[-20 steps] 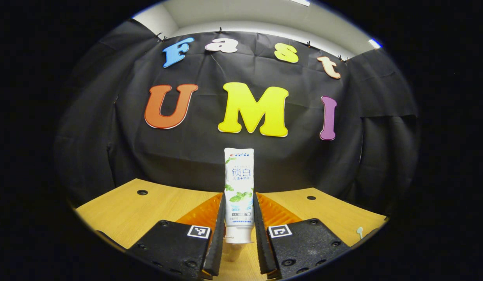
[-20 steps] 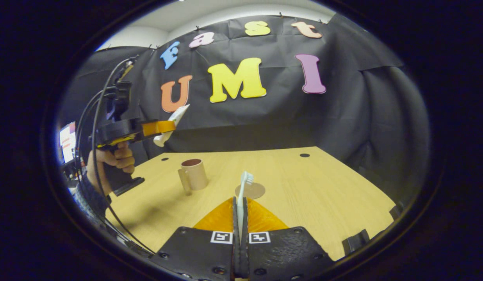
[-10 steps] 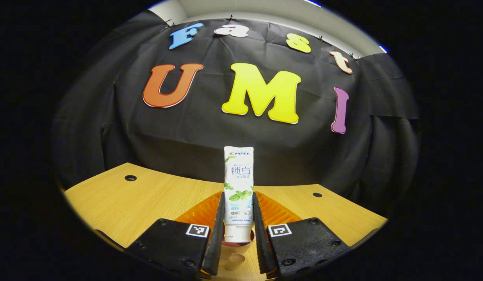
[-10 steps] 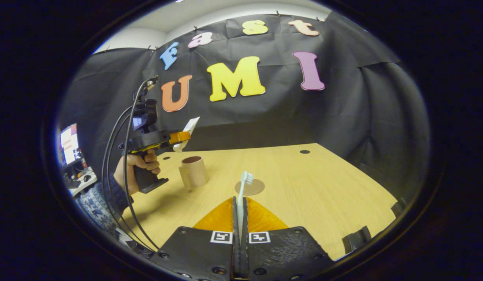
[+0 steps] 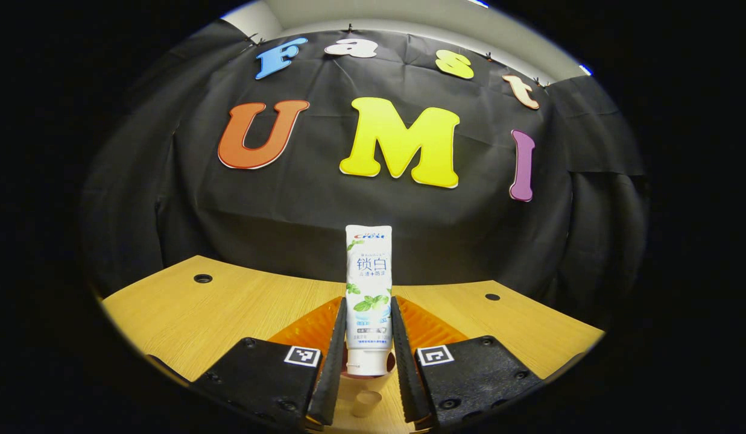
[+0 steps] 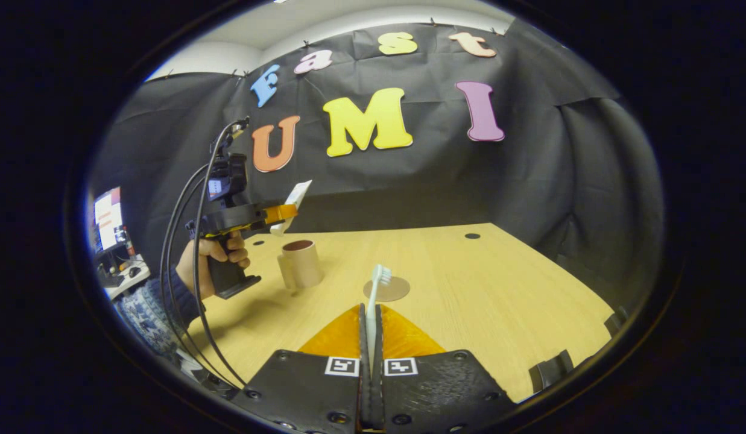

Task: Put the toothbrush and toothpaste on the desktop into the cup, then pick up the cup and place it on the coaster on the desktop.

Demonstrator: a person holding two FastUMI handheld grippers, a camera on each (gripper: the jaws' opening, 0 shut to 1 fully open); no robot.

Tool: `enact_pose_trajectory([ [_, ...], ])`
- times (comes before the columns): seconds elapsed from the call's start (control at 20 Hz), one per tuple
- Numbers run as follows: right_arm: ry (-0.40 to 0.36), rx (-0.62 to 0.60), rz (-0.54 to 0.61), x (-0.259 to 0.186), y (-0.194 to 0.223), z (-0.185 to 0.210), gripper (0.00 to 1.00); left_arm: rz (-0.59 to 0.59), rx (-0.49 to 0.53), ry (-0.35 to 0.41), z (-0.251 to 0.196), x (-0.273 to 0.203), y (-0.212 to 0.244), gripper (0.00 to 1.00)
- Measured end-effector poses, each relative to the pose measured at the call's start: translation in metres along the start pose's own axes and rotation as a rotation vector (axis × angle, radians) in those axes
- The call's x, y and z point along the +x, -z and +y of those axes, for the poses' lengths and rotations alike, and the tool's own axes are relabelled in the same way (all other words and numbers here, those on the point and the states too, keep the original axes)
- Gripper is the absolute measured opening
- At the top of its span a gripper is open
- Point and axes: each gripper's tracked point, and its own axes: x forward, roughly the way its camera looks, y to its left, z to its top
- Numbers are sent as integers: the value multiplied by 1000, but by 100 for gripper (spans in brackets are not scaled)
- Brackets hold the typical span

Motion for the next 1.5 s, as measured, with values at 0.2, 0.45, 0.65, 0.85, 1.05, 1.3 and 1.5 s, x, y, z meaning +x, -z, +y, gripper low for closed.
enact_pose_trajectory([
  [0.2,-25,-4,-1,-3,0,5,0,19,7,0,1,2,8,46],
  [0.45,-25,-8,2,-2,1,4,0,32,15,-19,7,10,11,51],
  [0.65,-20,-4,0,-3,1,0,0,23,59,-7,5,16,8,45],
  [0.85,-21,-1,0,0,1,-1,0,51,53,-24,7,12,15,64],
  [1.05,-32,6,-11,5,-7,0,0,34,9,-27,9,-2,9,95],
  [1.3,-31,-11,-46,28,-39,9,0,9,13,-46,21,-30,4,99],
  [1.5,-16,-33,-75,60,-67,22,0,-27,98,-97,42,-63,7,99],
])
